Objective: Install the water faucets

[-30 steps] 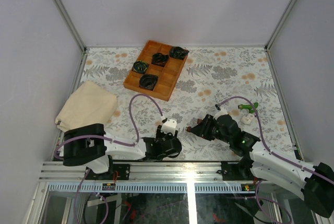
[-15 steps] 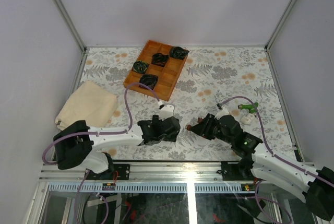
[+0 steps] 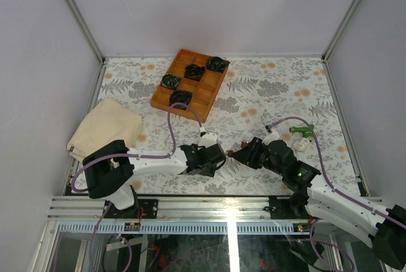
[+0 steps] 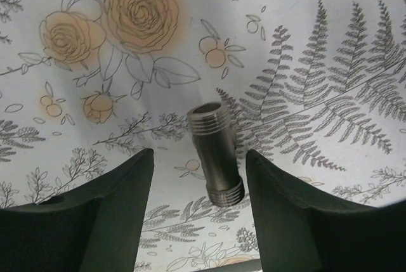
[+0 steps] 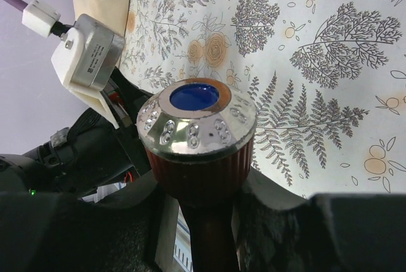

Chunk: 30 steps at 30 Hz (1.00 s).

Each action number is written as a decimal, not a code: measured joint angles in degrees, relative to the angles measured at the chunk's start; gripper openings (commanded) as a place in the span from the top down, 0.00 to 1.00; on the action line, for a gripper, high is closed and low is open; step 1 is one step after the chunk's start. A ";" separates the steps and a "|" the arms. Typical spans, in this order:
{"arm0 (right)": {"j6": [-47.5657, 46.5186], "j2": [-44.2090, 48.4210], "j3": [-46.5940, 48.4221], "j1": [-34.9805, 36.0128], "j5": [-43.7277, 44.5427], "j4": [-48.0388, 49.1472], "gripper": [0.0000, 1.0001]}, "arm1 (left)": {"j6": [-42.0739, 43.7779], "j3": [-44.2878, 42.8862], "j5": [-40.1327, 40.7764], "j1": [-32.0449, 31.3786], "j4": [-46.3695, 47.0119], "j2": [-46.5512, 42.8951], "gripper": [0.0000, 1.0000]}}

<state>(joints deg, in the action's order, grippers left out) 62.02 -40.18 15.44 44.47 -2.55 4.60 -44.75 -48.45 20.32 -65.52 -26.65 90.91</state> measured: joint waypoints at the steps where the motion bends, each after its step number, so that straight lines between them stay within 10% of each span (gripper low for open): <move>1: 0.00 0.00 0.00 0.00 0.00 0.00 0.99 | 0.00 -0.48 0.00 0.00 -0.04 0.74 0.42; 30: 0.39 0.50 -1.22 0.00 0.00 0.04 0.99 | 0.66 -1.62 -1.05 3.26 2.75 2.67 0.75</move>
<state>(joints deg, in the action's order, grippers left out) 62.41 -39.68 14.22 44.47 -2.55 4.64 -44.10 -50.06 19.27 -62.26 -23.90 93.58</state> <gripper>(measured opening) 0.379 0.302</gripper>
